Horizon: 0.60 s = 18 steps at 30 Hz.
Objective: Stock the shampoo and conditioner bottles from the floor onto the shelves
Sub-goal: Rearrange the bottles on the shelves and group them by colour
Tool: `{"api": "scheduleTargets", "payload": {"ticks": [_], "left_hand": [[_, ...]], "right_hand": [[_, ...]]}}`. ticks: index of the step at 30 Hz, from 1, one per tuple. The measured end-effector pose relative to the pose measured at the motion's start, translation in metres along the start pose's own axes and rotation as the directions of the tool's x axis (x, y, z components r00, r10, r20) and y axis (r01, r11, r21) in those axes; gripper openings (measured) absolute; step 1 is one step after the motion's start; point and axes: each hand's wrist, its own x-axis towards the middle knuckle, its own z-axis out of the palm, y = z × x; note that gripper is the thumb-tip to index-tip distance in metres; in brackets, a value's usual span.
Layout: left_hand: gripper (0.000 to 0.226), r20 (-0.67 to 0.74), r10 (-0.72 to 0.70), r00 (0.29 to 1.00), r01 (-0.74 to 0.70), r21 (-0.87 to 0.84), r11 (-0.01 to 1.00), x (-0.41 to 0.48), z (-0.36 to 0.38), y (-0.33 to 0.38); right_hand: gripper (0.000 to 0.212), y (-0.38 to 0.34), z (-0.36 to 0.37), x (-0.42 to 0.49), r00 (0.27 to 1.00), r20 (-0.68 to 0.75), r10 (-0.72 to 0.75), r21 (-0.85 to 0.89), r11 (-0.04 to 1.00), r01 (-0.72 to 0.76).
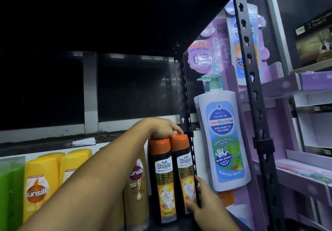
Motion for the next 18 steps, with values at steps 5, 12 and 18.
{"api": "scheduleTargets", "payload": {"ticks": [5, 12, 18], "left_hand": [[0.033, 0.019, 0.017, 1.000, -0.018, 0.042, 0.999, -0.0027, -0.0004, 0.0057], [0.034, 0.035, 0.023, 0.999, -0.025, 0.044, 0.999, -0.0072, -0.0035, 0.0045], [0.034, 0.036, 0.030, 0.999, -0.031, 0.029, 0.999, -0.0043, 0.0002, 0.0047]], "right_hand": [[0.066, 0.0014, 0.0002, -0.0004, 1.000, 0.016, 0.001, 0.007, 1.000, -0.001], [0.062, 0.0031, 0.0005, 0.0021, 1.000, 0.030, -0.008, 0.022, 1.000, 0.007], [0.059, 0.0074, 0.0020, 0.0042, 0.999, 0.035, -0.020, 0.045, 0.999, 0.018]]}}
